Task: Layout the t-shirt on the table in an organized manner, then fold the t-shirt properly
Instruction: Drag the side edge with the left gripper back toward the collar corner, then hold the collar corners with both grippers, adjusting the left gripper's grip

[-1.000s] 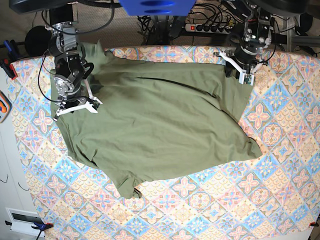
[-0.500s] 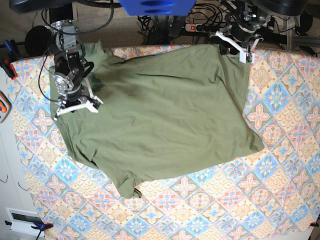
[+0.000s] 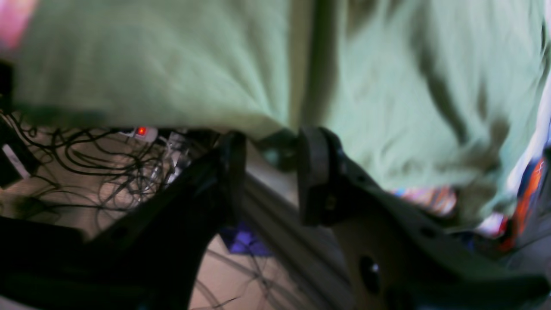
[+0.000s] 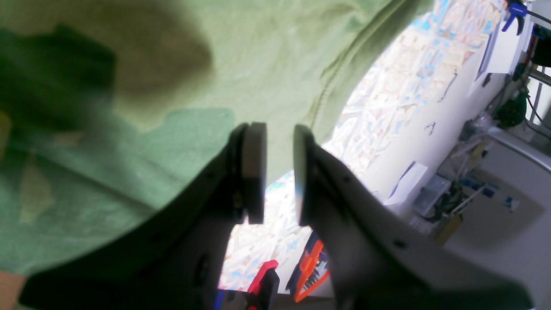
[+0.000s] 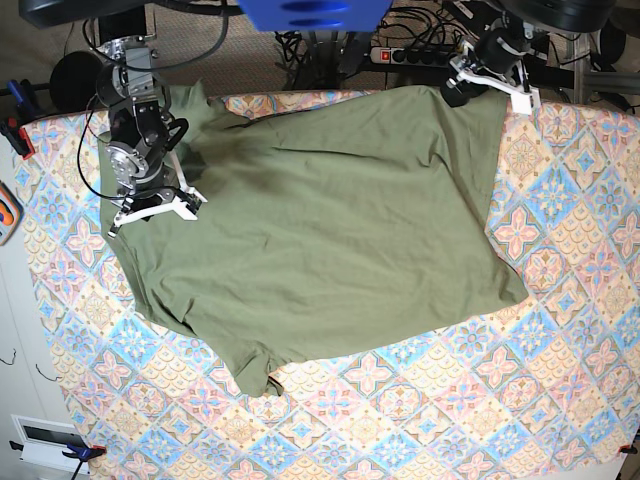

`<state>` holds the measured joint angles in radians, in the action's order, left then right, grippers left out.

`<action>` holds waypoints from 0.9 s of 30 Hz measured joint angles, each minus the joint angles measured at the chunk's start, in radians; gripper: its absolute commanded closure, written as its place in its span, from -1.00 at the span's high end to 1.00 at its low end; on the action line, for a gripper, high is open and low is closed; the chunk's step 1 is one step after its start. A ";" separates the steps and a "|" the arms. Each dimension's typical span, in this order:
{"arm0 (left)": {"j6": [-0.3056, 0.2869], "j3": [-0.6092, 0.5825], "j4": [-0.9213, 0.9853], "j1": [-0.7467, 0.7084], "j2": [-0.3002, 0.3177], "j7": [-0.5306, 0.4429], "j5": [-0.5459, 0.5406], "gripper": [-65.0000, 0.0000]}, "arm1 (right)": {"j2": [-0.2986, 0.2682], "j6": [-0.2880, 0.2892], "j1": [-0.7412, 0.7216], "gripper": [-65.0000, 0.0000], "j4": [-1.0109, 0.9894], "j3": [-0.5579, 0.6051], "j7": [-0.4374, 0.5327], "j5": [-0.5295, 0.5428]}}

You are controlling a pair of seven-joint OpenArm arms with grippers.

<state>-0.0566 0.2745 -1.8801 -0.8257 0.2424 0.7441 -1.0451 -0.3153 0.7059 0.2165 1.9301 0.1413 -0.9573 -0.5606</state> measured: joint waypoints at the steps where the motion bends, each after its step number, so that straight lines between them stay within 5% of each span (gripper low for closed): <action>1: -0.003 0.010 0.000 0.001 0.002 -0.001 -0.029 -0.40 | 0.000 0.000 0.002 -0.68 0.000 0.000 0.000 0.000; 8: -0.003 0.059 0.000 0.003 0.002 -0.004 -0.121 -0.40 | 0.000 0.000 -0.003 -0.68 0.000 0.000 0.000 0.000; 18: 0.000 0.060 0.001 -0.004 -0.001 0.002 -0.123 -0.40 | 0.000 0.000 -0.003 -0.68 0.000 0.000 0.000 0.000; 27: 0.001 0.179 0.002 -0.027 -0.004 0.083 -0.129 -0.40 | 0.000 0.000 -0.006 -0.68 0.000 0.000 0.000 0.000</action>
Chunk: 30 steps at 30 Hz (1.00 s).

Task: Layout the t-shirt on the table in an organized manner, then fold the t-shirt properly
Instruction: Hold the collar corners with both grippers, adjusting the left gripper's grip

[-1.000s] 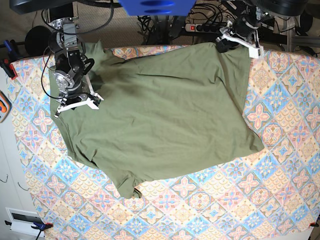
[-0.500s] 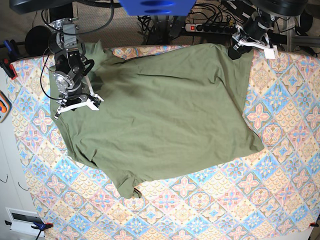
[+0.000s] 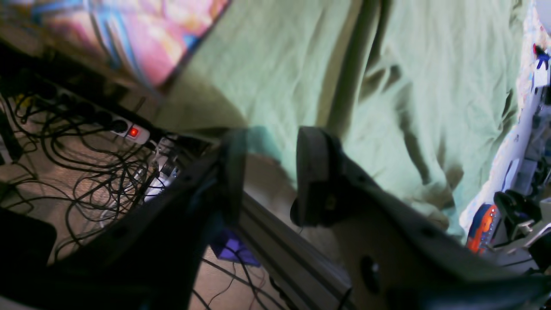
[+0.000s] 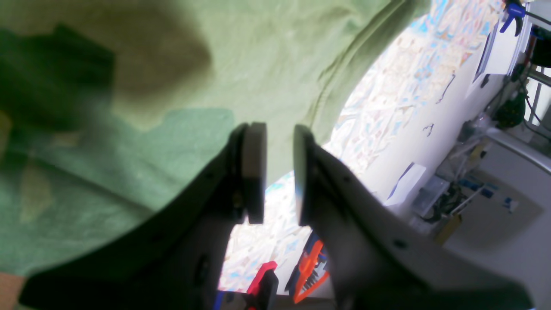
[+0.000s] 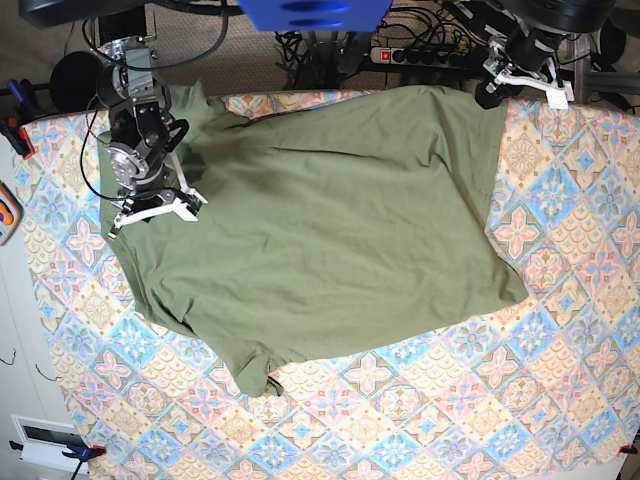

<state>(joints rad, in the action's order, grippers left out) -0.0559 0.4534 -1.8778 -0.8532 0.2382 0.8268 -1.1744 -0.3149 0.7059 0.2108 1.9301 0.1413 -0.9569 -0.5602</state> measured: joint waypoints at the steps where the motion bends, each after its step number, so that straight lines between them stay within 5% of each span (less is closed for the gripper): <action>1: 0.000 0.005 0.000 0.002 0.000 0.000 0.000 -0.40 | 0.000 0.000 0.000 -0.68 0.000 0.000 0.000 0.000; 25: 0.000 0.008 0.127 0.088 -0.022 -0.001 -0.039 -0.44 | 0.000 0.000 0.008 -0.68 0.000 0.000 0.000 0.000; 30: -0.008 0.008 0.118 0.088 -0.022 0.000 -0.066 -0.90 | -0.001 0.000 0.008 -0.68 0.000 0.000 -0.001 0.000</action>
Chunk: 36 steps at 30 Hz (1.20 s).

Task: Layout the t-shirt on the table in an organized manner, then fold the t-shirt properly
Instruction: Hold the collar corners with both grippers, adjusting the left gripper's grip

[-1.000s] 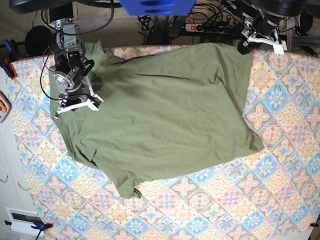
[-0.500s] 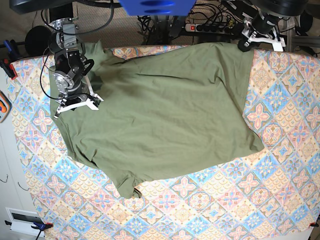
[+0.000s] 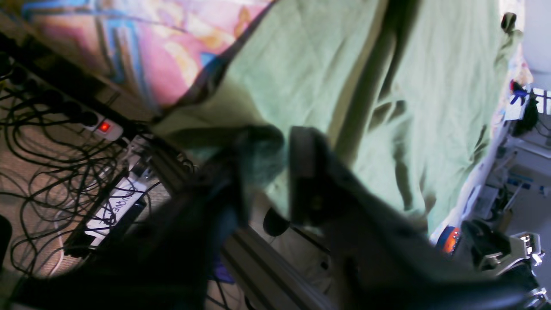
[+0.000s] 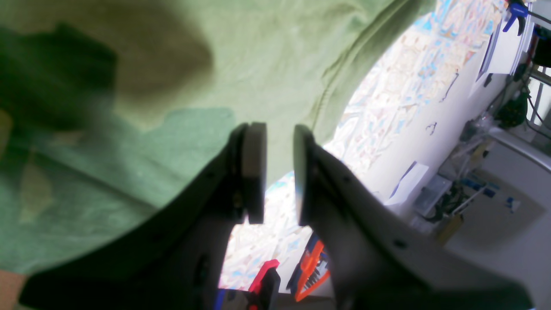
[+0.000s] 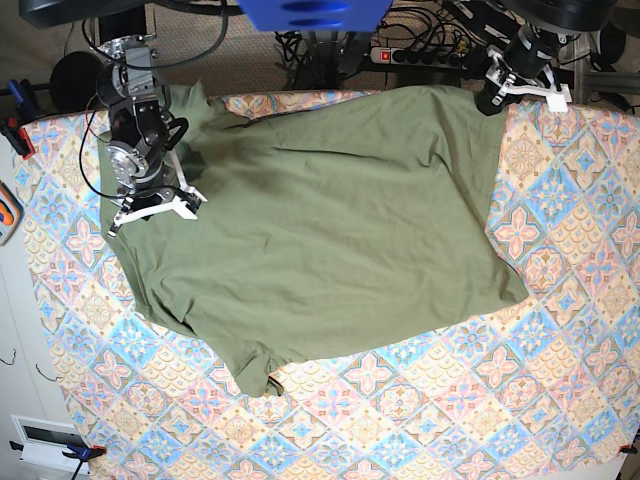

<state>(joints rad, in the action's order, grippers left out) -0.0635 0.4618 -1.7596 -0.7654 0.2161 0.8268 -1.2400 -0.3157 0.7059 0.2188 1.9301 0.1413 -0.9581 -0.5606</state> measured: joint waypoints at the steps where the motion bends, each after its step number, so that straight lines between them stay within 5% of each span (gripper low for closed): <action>1: -0.009 0.000 -0.013 -0.002 0.000 0.000 -0.001 -1.00 | 0.000 0.000 0.000 -0.68 0.000 0.000 -0.003 0.000; 14: -0.019 0.002 -0.055 -0.019 0.003 0.000 -0.010 -1.00 | 0.000 -0.001 0.014 -0.68 0.000 -0.141 0.003 0.000; 18: -0.019 0.005 -0.051 -0.053 0.002 0.074 -0.005 -0.95 | 0.005 0.002 0.059 -0.67 0.000 -0.141 -0.005 0.004; 22: -0.021 0.005 -0.051 -0.064 0.003 0.079 0.013 -0.65 | 0.002 0.000 0.042 -0.67 0.000 -0.141 0.002 0.003; 28: -0.021 0.006 -0.051 -0.091 0.005 0.083 0.045 0.12 | 0.002 0.000 0.049 -0.67 0.000 -0.138 -0.003 0.007; 36: -0.021 0.005 0.042 0.008 -0.002 0.079 0.100 0.22 | 0.002 0.000 0.047 -0.67 0.000 -0.137 -0.003 0.007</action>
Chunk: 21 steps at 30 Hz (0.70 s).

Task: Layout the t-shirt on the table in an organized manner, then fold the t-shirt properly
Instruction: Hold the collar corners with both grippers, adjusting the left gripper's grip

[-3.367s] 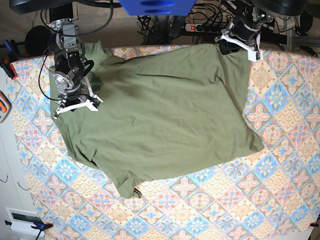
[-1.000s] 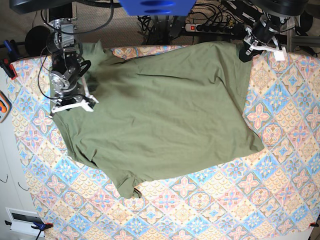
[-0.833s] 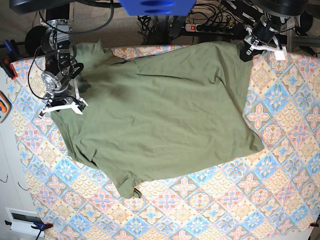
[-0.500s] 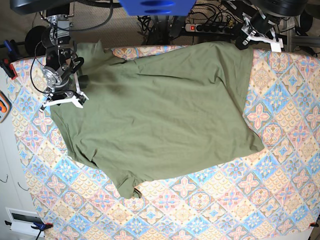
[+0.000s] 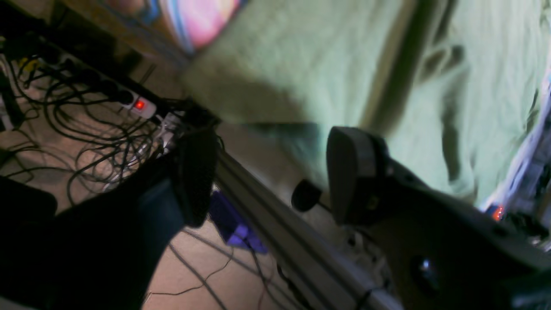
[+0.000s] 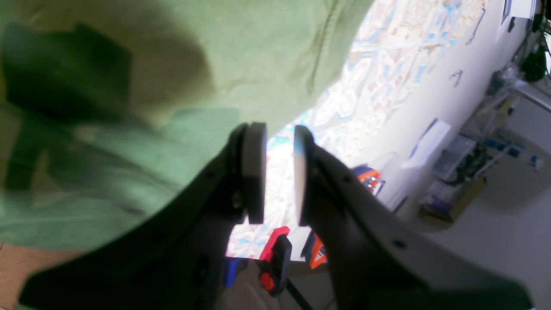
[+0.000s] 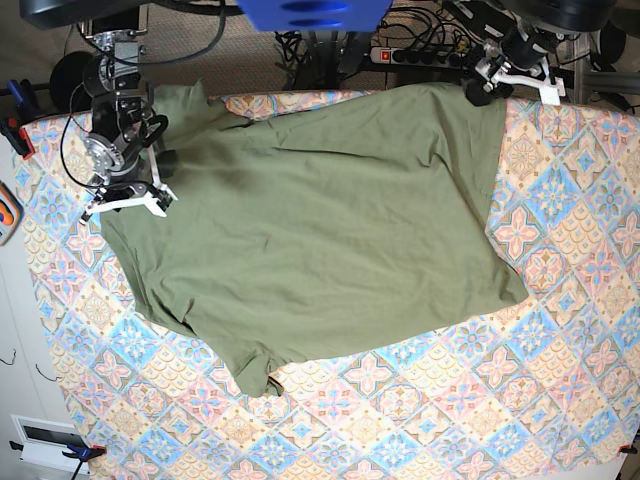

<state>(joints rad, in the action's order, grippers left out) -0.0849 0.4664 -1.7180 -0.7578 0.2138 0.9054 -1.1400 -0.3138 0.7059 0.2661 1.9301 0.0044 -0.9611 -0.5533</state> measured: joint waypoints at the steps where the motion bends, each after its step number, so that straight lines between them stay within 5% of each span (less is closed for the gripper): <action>1: 0.000 0.000 0.007 0.014 0.000 0.000 -0.001 0.22 | 0.000 0.000 0.000 -0.67 0.000 0.000 0.000 0.000; 13: -0.006 -0.018 0.097 0.073 -0.017 -0.012 -0.019 0.18 | 0.000 0.000 0.000 -0.67 0.000 -0.003 0.003 0.000; 18: -0.010 -0.019 0.058 0.063 -0.019 0.005 -0.014 -0.49 | 0.000 0.000 0.000 -0.67 0.000 -0.003 0.004 0.000; 21: -0.084 -0.017 0.029 0.039 -0.019 0.006 0.007 -0.72 | 0.000 0.000 0.000 -0.67 0.000 -0.003 0.004 0.000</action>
<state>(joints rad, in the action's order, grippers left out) -0.1692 0.4496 -1.6886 -0.7189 0.1951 0.9119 -1.1328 -0.3134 0.7059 0.2661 1.9301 0.0013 -0.9573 -0.5529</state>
